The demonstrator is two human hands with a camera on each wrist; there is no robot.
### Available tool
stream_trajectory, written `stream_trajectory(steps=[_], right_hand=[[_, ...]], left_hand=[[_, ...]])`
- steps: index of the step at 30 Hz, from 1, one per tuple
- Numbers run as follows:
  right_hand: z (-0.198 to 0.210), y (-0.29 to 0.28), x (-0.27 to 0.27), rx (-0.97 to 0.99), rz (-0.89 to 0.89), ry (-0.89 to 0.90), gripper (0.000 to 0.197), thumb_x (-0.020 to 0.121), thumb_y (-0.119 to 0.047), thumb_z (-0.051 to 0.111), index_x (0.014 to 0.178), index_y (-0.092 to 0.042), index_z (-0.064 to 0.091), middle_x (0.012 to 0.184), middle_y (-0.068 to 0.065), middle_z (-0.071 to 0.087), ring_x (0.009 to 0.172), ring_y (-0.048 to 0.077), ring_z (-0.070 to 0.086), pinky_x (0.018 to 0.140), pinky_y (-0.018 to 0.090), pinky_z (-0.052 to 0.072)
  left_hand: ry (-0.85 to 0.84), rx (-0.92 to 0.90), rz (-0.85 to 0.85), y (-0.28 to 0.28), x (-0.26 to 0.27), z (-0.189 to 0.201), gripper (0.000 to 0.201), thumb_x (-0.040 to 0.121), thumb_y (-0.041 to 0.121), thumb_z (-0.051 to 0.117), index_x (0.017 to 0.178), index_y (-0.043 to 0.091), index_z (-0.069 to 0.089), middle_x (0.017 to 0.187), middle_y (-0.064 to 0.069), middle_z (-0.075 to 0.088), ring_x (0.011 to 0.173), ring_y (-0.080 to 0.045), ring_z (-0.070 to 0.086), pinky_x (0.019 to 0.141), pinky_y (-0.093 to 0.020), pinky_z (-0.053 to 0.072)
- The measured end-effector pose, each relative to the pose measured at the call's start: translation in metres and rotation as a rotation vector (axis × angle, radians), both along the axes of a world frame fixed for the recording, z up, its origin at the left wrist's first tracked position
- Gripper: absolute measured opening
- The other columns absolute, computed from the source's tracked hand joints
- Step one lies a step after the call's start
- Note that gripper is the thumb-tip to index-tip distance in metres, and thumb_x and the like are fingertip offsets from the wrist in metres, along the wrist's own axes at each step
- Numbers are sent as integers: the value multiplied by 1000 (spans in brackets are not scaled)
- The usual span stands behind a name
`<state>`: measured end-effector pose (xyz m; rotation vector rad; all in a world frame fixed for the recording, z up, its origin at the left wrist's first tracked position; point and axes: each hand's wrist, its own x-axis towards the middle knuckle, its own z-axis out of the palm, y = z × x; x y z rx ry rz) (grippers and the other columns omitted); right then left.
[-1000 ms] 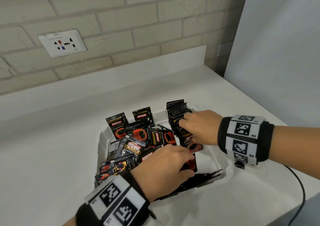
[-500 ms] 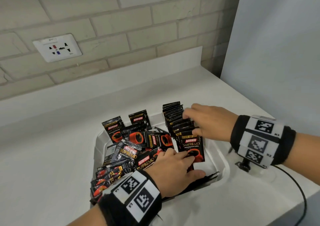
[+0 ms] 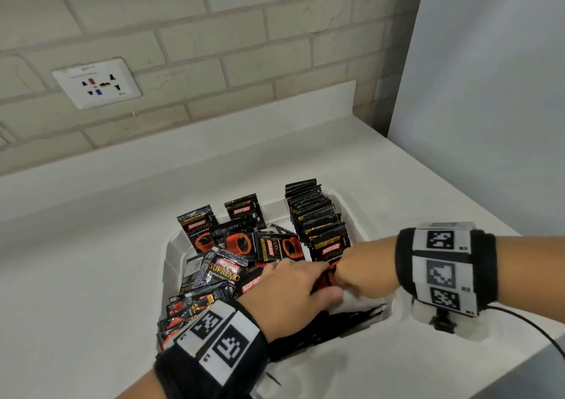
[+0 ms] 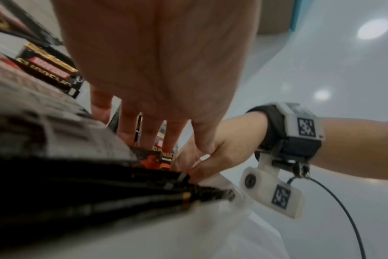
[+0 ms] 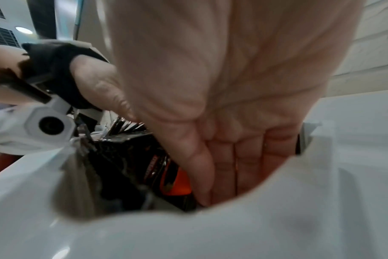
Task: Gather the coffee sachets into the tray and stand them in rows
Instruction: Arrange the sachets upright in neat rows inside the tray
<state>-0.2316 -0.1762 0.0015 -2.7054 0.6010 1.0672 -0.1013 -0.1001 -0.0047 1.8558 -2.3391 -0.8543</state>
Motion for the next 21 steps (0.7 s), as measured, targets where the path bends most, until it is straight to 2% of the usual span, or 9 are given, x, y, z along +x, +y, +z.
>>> stream_trajectory(steps=[3,4,7,9,11,13,15,17,21], right_hand=[[-5,-9,3,23,-49,-103,26,91,-2,37,104,-3,59,93,11,59,79,25,51,73,34,46],[-8,-11,3,31,-63,-122,25,91,-2,37,101,-2,59,93,12,59,80,26,53,77,37,49],[-10,-12,0,68,-117,-123,22,88,1,37,97,2,58,86,11,52,77,23,46,76,36,45],[-9,-11,-1,81,-130,-149,22,87,1,37,96,3,57,86,13,53,76,22,45,75,36,45],[-9,-11,-1,92,-149,-170,22,87,1,38,96,3,57,84,12,52,75,22,45,73,35,44],[-8,-11,-2,104,-155,-171,22,87,-1,38,98,2,57,84,9,52,76,23,47,72,33,42],[-8,-10,-4,118,-163,-157,27,90,-4,38,107,1,58,96,13,59,87,28,54,79,34,46],[-8,-9,-6,123,-162,-141,31,91,-7,37,115,-1,56,110,14,61,99,29,57,89,37,47],[-4,-8,-8,166,-162,-160,35,94,-10,37,124,-8,55,116,11,60,104,27,55,93,37,45]], left_hand=[[197,-90,209,-9,11,6,43,94,37,48,134,22,44,129,4,54,114,-8,50,96,-19,37],[255,-95,288,-13,15,7,45,94,35,49,135,21,41,131,4,52,114,-5,48,91,-14,36],[403,-38,437,-23,20,9,50,93,31,52,139,22,34,129,8,51,112,-2,50,86,-11,35],[517,25,474,-27,17,8,44,93,25,53,134,25,35,97,21,54,81,11,54,68,-1,38],[619,85,500,-31,11,7,33,92,17,56,113,31,35,77,27,41,56,17,49,54,2,37],[726,129,539,-36,4,7,30,90,12,57,100,28,34,78,24,45,62,17,51,59,2,40],[785,153,558,-41,-1,9,21,89,8,59,100,20,45,87,13,58,77,5,58,67,-6,46],[821,156,582,-46,-5,10,32,86,6,61,112,18,46,97,2,63,85,-6,62,70,-13,50],[818,145,651,-52,-8,1,53,81,3,65,124,12,36,104,-6,63,94,-17,63,82,-27,51]])
